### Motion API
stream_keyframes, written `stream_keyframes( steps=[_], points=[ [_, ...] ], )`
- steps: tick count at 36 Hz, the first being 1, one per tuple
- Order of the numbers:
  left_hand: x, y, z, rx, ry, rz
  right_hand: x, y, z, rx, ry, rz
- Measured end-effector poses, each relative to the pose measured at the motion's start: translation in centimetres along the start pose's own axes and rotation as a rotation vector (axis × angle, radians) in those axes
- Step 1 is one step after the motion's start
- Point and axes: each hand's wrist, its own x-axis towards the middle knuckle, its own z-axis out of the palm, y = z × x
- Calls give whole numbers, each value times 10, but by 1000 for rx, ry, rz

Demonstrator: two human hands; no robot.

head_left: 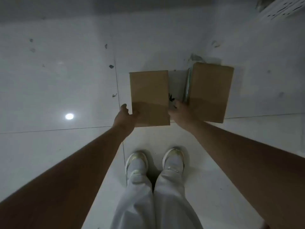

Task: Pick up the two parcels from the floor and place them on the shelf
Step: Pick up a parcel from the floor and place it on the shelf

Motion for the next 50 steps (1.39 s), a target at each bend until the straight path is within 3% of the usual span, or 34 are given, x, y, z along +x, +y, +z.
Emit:
stream_keyframes(
  steps=[12,18,24,34,41,50],
  points=[
    [50,25,19,-210,33,1,51,-1,17,381,-52,89],
    [29,32,12,-378,-41,-171,12,-24,-5,481,-74,162],
    [-16,49,-5,-453,-18,-196,-26,-50,-37,487,-56,111],
    [-115,96,-68,-644,-13,-105,-105,-131,-105,440,-5,205],
    [-195,141,-125,-757,-7,-47,-188,-200,-156,378,28,40],
    [-312,209,-220,-855,16,72,-312,-306,-213,523,28,-71]
  ],
)
